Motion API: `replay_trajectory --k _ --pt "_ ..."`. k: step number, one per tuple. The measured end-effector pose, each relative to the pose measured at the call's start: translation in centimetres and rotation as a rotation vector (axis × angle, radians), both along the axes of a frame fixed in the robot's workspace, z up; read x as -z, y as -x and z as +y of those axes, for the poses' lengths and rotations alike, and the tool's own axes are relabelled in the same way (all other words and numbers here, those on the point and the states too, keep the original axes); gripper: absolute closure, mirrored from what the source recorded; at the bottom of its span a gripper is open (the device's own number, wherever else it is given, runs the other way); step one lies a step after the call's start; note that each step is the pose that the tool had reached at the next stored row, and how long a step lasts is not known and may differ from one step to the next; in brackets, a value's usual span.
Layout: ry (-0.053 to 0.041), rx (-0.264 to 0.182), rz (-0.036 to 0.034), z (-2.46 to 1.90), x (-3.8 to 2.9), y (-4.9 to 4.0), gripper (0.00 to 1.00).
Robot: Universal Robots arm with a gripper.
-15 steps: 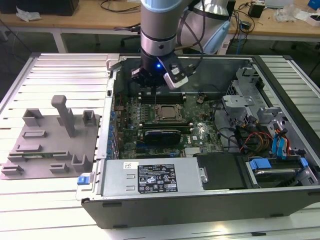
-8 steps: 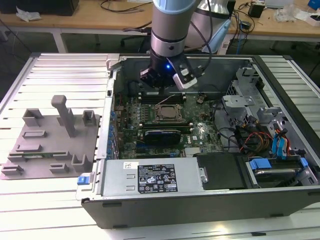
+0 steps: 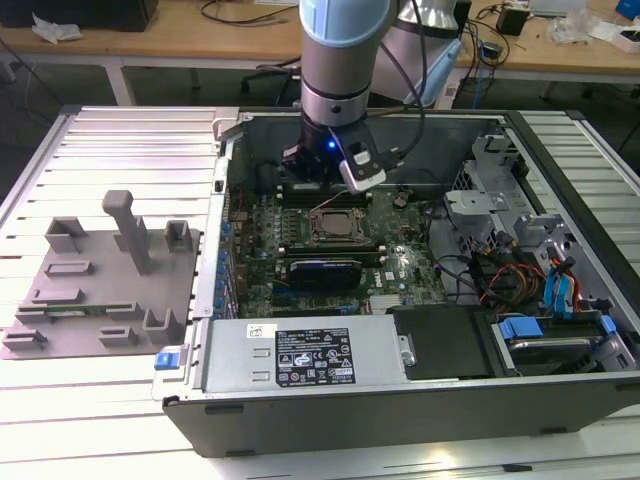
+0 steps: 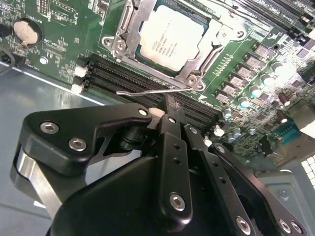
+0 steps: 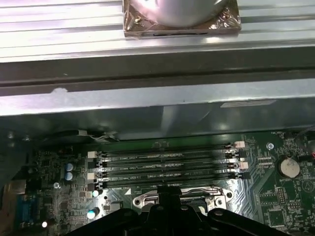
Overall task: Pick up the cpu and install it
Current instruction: 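Install the first cpu locking lever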
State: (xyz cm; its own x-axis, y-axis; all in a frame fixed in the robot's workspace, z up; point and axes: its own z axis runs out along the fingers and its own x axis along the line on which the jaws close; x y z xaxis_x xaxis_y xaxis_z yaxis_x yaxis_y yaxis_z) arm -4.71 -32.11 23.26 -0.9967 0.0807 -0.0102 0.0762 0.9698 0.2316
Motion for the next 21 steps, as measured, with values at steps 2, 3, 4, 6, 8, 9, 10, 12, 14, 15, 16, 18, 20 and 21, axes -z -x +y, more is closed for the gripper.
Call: replay_trajectory --k 2,3,4,6,8,9,10,12,14,15,16,18,20,21 --pt "-0.0029 0.005 -0.0014 -0.07 0.24 0.0 0.89" --pt "-0.0047 0.006 -0.0036 -0.1 0.34 -0.01 0.89" --pt "-0.006 0.006 -0.0061 -0.1 0.4 -0.01 0.89" --pt "-0.0063 0.006 -0.0069 -0.1 0.49 -0.02 0.89" --pt "-0.0066 0.007 -0.0106 -0.11 0.6 -0.03 0.89" --pt "-0.0067 0.007 -0.0131 -0.11 0.62 -0.05 0.89" --pt "-0.007 0.007 -0.0164 -0.11 0.65 -0.07 0.89" --pt "-0.0086 0.007 -0.0222 -0.11 0.73 -0.11 0.89" --pt "-0.0111 0.007 -0.0234 -0.07 0.87 -0.18 0.89" --pt "-0.0113 0.007 -0.0232 -0.03 0.91 -0.22 0.89" --pt "-0.0134 0.007 -0.0232 0.03 0.94 -0.22 0.89" --pt "-0.0171 0.007 -0.0232 0.2 1.02 -0.22 0.89" --pt "-0.0173 0.007 -0.0233 0.28 1.06 -0.23 0.89" --pt "-0.0174 0.01 -0.0234 0.3 1.1 -0.25 0.89"
